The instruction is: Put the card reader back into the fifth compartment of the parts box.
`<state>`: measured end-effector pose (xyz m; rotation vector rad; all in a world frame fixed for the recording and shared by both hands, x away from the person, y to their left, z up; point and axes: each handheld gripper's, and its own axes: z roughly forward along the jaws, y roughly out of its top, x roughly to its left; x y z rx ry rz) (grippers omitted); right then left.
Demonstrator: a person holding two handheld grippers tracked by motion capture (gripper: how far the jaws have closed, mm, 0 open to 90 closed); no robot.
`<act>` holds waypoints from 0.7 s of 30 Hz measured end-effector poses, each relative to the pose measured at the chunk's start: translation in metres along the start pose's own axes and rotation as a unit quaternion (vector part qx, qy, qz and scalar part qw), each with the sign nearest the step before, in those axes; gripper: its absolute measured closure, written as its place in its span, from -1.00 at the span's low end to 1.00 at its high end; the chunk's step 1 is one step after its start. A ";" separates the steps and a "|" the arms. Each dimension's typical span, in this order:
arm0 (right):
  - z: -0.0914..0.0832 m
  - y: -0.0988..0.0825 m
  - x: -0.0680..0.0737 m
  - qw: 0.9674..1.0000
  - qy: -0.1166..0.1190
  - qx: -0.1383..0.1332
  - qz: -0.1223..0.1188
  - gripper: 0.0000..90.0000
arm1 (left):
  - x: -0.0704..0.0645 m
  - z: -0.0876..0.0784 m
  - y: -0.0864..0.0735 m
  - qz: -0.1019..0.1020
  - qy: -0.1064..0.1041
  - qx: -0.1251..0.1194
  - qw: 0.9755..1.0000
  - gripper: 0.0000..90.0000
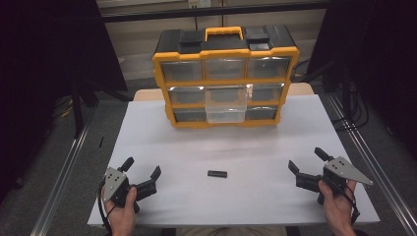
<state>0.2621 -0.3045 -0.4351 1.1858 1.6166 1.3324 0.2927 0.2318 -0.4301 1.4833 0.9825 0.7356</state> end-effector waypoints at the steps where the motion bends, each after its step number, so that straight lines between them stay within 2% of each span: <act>1: 0.000 0.000 0.000 1.000 0.001 0.001 -0.001 -0.96 | 0.000 0.000 0.000 0.000 0.000 -0.001 1.000 -0.95; 5: 0.000 0.000 -0.001 1.000 0.013 0.005 -0.002 -0.97 | 0.000 0.000 0.000 0.000 0.001 -0.002 1.000 -0.96; 16: 0.002 0.000 -0.002 1.000 0.026 0.015 0.005 -0.98 | -0.001 -0.001 0.000 -0.003 0.000 0.003 1.000 -0.96; 21: 0.003 0.001 0.001 0.999 0.046 0.017 -0.001 -0.99 | 0.000 -0.003 -0.001 -0.003 0.000 0.006 1.000 -0.96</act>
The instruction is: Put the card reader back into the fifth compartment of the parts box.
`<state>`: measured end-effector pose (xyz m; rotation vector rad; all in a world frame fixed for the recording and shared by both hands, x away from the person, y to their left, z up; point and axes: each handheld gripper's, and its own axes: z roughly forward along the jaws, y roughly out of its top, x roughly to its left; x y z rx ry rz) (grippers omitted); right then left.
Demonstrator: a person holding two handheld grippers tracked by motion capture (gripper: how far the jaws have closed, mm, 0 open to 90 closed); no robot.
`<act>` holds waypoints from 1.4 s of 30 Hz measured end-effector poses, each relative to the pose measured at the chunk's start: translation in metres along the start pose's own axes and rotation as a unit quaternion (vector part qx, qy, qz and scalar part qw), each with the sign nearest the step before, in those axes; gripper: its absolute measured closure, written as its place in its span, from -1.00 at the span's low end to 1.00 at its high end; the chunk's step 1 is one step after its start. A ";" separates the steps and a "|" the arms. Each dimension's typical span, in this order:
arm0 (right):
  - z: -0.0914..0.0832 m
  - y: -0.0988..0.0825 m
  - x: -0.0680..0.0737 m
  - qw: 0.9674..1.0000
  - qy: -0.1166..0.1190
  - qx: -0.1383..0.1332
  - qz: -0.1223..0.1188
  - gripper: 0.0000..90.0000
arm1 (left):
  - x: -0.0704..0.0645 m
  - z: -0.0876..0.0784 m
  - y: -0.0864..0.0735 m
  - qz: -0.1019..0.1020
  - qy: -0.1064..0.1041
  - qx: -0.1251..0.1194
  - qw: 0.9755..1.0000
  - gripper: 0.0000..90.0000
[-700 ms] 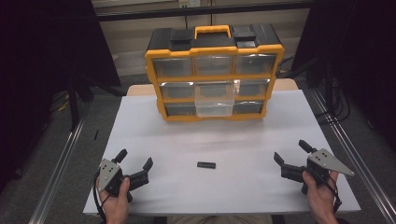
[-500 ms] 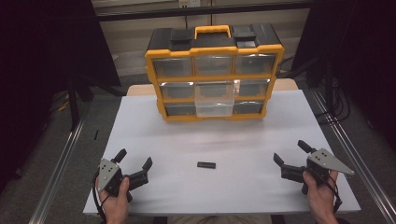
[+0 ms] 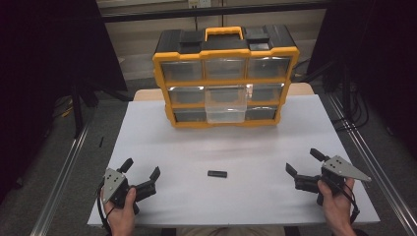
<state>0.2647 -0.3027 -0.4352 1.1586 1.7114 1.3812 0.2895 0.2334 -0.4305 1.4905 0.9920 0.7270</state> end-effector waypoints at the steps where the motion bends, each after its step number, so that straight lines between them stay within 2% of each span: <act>1: 0.000 0.000 0.001 1.000 0.002 0.002 -0.001 -0.99 | 0.000 0.000 0.000 0.000 -0.002 0.000 1.000 -0.96; 10: 0.004 0.001 0.008 0.999 0.031 0.004 -0.017 -1.00 | -0.001 -0.001 0.000 -0.004 -0.011 -0.006 1.000 -0.96; 14: 0.009 0.002 0.012 0.999 0.027 0.008 -0.020 -0.98 | -0.001 -0.001 0.000 0.000 -0.014 -0.002 1.000 -0.96; 18: 0.011 0.004 0.016 0.999 0.037 0.006 -0.022 -1.00 | -0.002 0.000 0.000 -0.001 -0.013 0.000 1.000 -0.96; 22: 0.016 0.005 0.020 0.998 0.053 0.017 -0.020 -0.98 | -0.002 0.000 0.000 -0.002 -0.015 0.000 1.000 -0.96; 28: 0.022 0.009 0.023 0.998 0.063 0.025 -0.019 -0.97 | -0.002 0.000 0.000 -0.002 -0.019 0.005 1.000 -0.96; 42: 0.041 0.024 0.041 0.991 0.119 0.052 -0.032 -0.96 | -0.003 -0.001 0.000 0.001 -0.026 0.008 1.000 -0.96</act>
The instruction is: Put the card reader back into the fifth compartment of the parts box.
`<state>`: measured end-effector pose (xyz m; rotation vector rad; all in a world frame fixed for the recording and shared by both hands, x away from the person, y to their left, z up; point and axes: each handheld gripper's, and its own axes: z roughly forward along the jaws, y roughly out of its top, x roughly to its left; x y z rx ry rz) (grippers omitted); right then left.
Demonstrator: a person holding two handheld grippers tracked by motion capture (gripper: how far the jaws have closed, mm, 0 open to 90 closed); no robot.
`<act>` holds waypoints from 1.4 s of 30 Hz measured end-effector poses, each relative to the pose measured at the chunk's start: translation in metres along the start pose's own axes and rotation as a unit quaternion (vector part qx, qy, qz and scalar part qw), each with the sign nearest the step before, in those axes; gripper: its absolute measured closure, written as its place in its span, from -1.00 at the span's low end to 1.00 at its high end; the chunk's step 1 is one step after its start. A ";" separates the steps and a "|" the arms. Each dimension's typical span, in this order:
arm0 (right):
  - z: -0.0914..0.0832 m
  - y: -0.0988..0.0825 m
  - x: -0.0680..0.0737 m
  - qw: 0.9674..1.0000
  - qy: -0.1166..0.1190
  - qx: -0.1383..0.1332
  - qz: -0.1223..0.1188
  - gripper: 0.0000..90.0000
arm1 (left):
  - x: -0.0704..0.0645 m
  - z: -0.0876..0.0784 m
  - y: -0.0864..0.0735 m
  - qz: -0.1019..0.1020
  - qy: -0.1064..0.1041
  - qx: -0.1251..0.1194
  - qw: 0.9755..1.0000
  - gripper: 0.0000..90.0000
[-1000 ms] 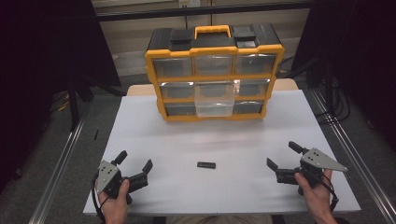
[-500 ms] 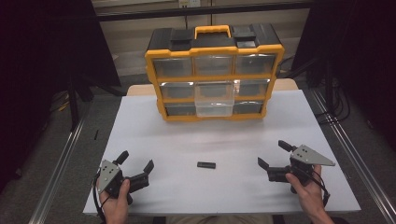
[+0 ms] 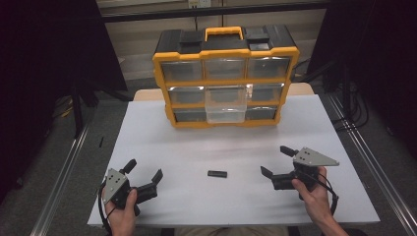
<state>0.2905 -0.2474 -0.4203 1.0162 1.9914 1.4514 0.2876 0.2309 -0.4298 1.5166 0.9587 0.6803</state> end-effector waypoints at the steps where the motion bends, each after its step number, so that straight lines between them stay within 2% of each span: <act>1: 0.002 0.001 0.001 1.000 0.004 0.003 0.001 -0.96 | 0.000 0.000 0.000 0.000 0.000 0.000 1.000 -0.96; 5: 0.008 0.001 0.003 1.000 0.018 0.015 0.002 -0.95 | 0.000 0.000 0.000 -0.001 -0.002 0.000 1.000 -0.96; 14: 0.014 0.004 0.003 0.999 0.030 0.028 0.005 -0.95 | -0.001 0.000 0.000 0.002 -0.001 0.003 1.000 -0.96; 21: 0.027 0.010 0.008 0.998 0.047 0.040 0.005 -0.94 | -0.002 0.001 0.000 0.001 -0.004 0.003 1.000 -0.96; 25: 0.036 0.015 0.012 0.997 0.066 0.051 0.002 -0.91 | -0.001 0.002 0.000 0.000 -0.001 0.001 1.000 -0.96; 29: 0.041 0.017 0.014 0.996 0.072 0.058 0.002 -0.93 | -0.001 0.003 0.000 -0.003 -0.002 0.003 1.000 -0.96; 39: 0.056 0.026 0.017 0.991 0.099 0.088 0.006 -0.93 | -0.001 0.002 0.000 -0.001 -0.001 0.004 1.000 -0.96; 42: 0.066 0.028 0.020 0.987 0.116 0.110 0.007 -0.92 | -0.001 0.001 -0.001 0.002 -0.001 0.006 1.000 -0.96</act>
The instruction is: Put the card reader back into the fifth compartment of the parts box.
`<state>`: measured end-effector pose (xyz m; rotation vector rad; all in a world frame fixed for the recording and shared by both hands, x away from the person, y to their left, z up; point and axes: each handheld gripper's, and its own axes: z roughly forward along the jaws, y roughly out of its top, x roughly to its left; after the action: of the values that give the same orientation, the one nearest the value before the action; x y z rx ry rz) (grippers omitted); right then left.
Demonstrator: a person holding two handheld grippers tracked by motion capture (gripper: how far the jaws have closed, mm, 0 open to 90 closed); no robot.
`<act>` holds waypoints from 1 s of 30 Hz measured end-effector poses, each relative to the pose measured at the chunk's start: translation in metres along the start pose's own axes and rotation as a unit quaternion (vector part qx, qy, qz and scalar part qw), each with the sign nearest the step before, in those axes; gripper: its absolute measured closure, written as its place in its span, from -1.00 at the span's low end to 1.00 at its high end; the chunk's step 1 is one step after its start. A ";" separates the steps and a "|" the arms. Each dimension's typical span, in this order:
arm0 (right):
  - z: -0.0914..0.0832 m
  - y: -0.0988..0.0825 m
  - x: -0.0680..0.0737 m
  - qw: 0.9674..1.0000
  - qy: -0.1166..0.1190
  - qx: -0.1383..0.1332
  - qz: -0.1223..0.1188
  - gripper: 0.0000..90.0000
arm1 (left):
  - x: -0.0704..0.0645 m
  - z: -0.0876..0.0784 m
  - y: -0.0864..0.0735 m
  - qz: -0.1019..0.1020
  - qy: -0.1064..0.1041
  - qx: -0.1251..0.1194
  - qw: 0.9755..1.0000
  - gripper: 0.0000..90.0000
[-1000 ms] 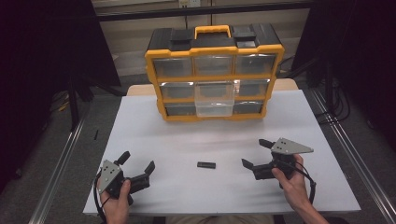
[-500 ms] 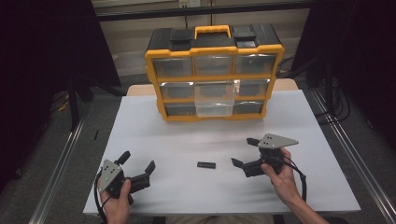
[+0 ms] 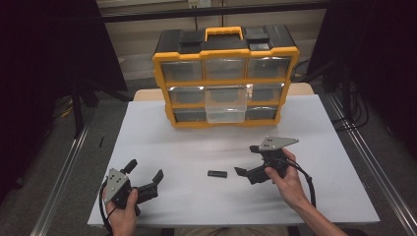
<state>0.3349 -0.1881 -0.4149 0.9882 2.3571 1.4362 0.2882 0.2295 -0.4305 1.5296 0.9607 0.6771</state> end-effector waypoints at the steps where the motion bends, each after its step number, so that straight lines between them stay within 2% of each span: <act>1: 0.003 0.001 0.000 1.000 0.003 0.004 0.002 -0.92 | 0.000 0.000 0.000 0.001 0.001 0.000 1.000 -0.96; 4: 0.007 0.002 0.000 1.000 0.005 0.012 0.001 -0.92 | 0.000 0.000 0.000 0.000 0.000 0.000 1.000 -0.96; 7: 0.014 0.009 0.001 0.999 0.022 0.034 -0.008 -0.94 | 0.001 -0.001 0.000 0.003 0.003 0.000 1.000 -0.96; 9: 0.016 0.010 0.002 0.999 0.024 0.036 -0.011 -0.94 | 0.001 0.000 0.000 0.002 0.004 0.001 1.000 -0.96; 17: 0.034 0.017 0.005 0.996 0.048 0.068 -0.033 -0.93 | 0.000 0.000 -0.001 0.002 0.004 0.005 1.000 -0.96; 18: 0.038 0.020 0.005 0.995 0.053 0.077 -0.041 -0.93 | 0.000 0.000 -0.001 0.002 0.005 0.005 1.000 -0.96; 20: 0.039 0.021 0.006 0.994 0.057 0.080 -0.043 -0.93 | 0.000 0.000 -0.002 0.001 0.005 0.005 1.000 -0.96; 22: 0.043 0.024 0.007 0.993 0.064 0.089 -0.045 -0.93 | 0.000 -0.001 -0.001 0.004 0.004 0.007 1.000 -0.96; 23: 0.047 0.027 0.008 0.991 0.070 0.099 -0.051 -0.93 | 0.000 -0.001 -0.002 0.004 0.004 0.006 1.000 -0.96; 26: 0.051 0.030 0.009 0.990 0.074 0.109 -0.055 -0.93 | 0.000 -0.002 -0.002 0.002 0.007 0.004 1.000 -0.96; 29: 0.057 0.033 0.011 0.987 0.081 0.124 -0.063 -0.92 | 0.000 -0.002 -0.001 0.003 0.006 0.005 1.000 -0.96; 30: 0.062 0.035 0.012 0.985 0.083 0.134 -0.070 -0.91 | 0.000 -0.002 -0.001 0.002 0.005 0.004 1.000 -0.96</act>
<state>0.3712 -0.1260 -0.4140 0.7658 2.7358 1.2160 0.2863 0.2310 -0.4315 1.5375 0.9695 0.6862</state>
